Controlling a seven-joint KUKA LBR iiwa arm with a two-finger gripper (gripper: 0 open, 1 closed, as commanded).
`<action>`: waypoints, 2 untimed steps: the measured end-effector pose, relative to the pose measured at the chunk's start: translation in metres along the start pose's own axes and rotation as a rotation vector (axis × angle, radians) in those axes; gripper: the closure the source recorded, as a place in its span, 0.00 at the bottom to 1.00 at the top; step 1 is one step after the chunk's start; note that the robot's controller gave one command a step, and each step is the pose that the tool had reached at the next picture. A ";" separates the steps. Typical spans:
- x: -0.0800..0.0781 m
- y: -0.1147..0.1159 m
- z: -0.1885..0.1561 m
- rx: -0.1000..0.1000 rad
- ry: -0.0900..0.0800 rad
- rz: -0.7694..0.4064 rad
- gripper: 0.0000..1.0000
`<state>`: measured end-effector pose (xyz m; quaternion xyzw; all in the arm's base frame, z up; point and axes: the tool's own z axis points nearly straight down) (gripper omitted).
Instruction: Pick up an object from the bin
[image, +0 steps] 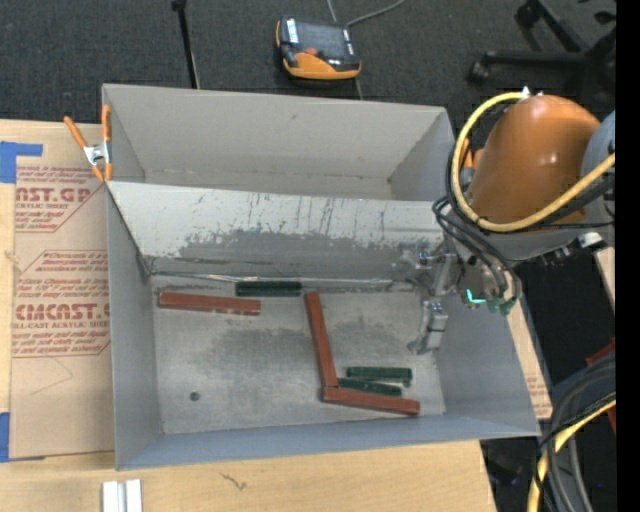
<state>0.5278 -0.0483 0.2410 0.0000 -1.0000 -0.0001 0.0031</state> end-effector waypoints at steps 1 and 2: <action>-0.001 0.000 -0.004 0.001 -0.008 -0.001 0.00; 0.015 0.006 0.069 0.000 -0.012 0.032 0.00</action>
Offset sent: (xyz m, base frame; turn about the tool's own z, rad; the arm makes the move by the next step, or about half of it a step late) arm -0.0398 0.0145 -0.1710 0.0764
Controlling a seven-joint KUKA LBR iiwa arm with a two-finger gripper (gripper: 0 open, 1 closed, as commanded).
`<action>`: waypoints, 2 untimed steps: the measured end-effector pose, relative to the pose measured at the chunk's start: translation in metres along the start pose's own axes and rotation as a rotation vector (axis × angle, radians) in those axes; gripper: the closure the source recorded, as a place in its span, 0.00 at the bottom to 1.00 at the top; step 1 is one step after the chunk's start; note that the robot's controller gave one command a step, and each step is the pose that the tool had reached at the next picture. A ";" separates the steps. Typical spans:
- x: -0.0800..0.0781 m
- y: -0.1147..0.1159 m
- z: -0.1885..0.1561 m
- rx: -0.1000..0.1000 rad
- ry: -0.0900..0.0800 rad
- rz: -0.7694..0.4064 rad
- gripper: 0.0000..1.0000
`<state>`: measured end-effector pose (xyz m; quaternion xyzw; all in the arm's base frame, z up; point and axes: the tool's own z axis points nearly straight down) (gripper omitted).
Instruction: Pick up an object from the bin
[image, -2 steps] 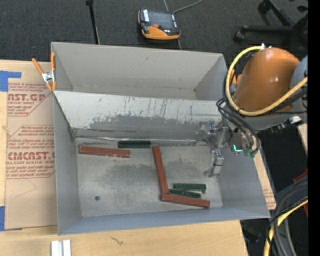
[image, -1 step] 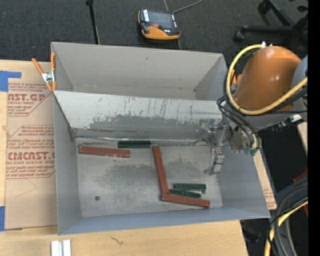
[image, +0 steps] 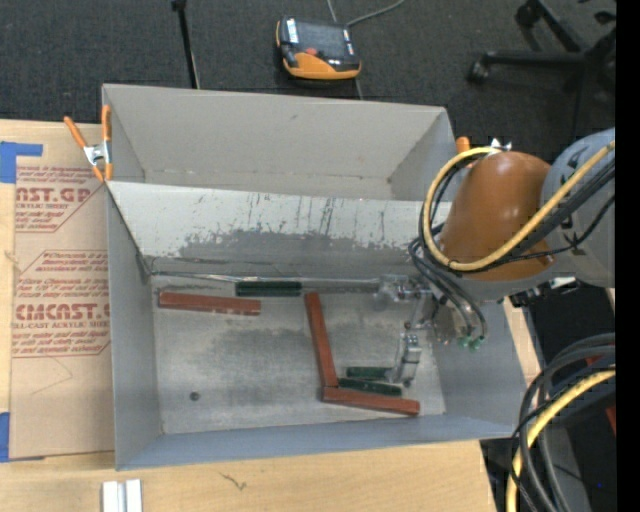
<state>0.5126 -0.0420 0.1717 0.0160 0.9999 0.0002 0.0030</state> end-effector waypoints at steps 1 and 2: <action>0.011 0.004 0.031 -0.001 0.009 0.061 0.00; 0.017 0.003 0.035 0.000 0.006 0.243 0.00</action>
Offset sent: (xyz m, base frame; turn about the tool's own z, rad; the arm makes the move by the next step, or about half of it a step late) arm -0.0200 0.0023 -0.0390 0.2726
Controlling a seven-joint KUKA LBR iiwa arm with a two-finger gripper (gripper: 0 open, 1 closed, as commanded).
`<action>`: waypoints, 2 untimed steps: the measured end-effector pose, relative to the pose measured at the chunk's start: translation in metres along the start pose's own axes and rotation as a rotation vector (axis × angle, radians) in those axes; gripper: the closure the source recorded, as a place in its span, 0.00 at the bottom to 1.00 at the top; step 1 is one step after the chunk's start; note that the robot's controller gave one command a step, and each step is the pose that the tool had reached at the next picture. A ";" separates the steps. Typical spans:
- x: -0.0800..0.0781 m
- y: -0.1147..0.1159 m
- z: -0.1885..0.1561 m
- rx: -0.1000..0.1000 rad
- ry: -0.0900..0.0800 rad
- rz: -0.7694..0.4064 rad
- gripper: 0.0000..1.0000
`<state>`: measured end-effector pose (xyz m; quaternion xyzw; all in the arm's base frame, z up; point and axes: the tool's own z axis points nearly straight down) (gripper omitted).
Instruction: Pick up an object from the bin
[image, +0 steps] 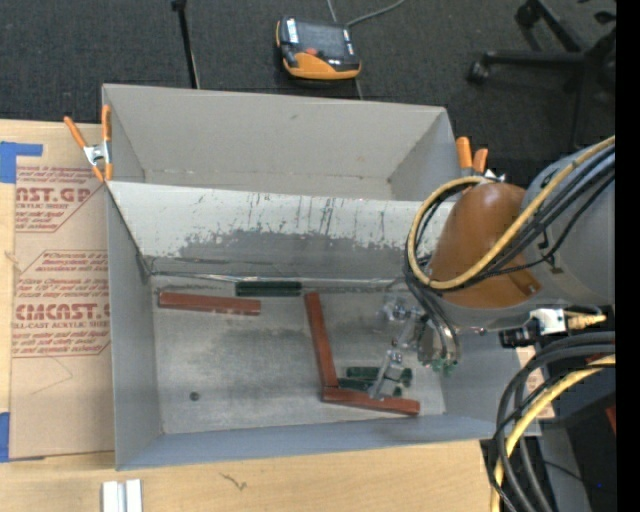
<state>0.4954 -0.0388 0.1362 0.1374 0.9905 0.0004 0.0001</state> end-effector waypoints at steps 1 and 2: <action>0.006 -0.007 0.069 0.002 0.005 0.207 0.00; 0.012 0.005 0.064 0.003 -0.005 0.123 1.00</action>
Offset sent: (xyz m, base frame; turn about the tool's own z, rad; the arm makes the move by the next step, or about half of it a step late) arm -0.0125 0.0101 -0.0662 0.1230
